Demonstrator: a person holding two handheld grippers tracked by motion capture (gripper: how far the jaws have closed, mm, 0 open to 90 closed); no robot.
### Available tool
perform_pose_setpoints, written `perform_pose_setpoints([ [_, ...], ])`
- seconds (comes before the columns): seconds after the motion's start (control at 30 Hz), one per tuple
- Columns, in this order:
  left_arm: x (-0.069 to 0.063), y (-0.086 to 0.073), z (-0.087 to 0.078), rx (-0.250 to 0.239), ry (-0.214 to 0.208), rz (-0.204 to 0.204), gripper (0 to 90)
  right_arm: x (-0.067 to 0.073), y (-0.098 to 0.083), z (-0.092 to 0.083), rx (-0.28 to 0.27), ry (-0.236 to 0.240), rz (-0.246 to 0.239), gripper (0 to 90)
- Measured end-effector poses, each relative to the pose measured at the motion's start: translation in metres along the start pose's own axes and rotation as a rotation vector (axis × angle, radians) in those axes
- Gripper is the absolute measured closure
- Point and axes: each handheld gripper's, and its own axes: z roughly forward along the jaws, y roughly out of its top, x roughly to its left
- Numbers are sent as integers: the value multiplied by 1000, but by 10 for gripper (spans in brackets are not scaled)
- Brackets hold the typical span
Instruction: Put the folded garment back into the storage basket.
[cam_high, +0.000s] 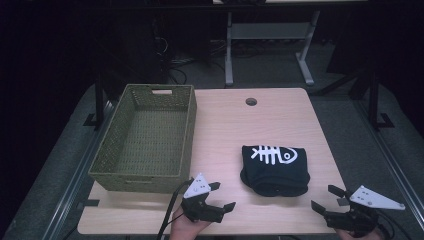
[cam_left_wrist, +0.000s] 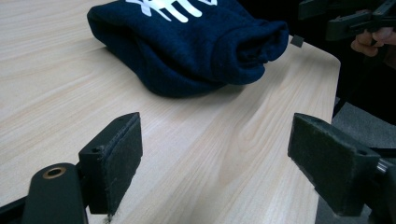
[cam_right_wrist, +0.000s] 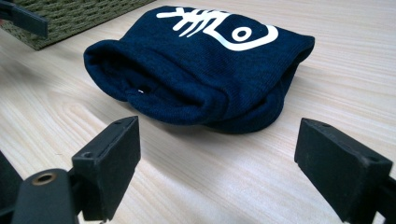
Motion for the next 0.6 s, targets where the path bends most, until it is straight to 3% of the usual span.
perform_pose_setpoints([
  [0.23,-3,4,3,-8,3,-2,182,0,6,1,1,9,-1,141],
  [0.27,-3,5,3,-10,0,-10,183,-3,8,2,-19,37,35,141],
  [0.3,-2,6,5,-10,-10,-18,183,-3,8,2,-19,37,35,141],
  [0.4,-2,14,11,-8,-5,-14,183,-9,16,8,6,34,63,141],
  [0.6,8,36,28,-19,6,-42,190,-16,34,22,36,39,71,146],
])
